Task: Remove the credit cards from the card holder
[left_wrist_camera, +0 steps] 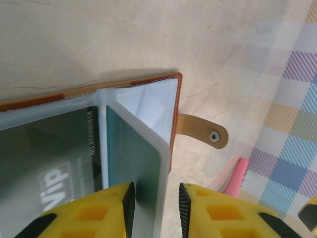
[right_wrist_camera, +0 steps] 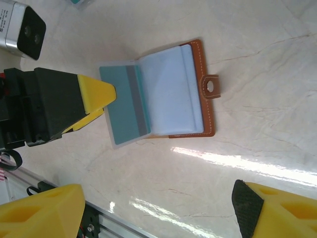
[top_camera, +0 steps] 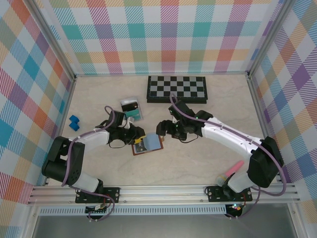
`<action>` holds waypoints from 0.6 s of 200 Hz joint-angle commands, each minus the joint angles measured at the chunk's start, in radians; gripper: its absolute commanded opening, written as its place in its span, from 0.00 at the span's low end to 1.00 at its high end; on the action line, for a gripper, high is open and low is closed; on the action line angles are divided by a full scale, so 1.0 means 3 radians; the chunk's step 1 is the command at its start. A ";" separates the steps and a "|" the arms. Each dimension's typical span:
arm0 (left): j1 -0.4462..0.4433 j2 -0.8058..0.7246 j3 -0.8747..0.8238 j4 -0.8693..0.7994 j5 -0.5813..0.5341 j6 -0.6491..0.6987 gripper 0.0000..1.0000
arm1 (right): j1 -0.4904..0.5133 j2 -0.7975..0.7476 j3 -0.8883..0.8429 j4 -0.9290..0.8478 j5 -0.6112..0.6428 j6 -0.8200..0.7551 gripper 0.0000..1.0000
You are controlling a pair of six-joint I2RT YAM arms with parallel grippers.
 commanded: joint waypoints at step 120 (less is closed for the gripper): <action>-0.0100 -0.0126 0.0065 -0.0041 -0.0427 -0.0305 0.33 | -0.0118 0.0587 0.0213 0.0088 -0.0320 -0.0771 0.56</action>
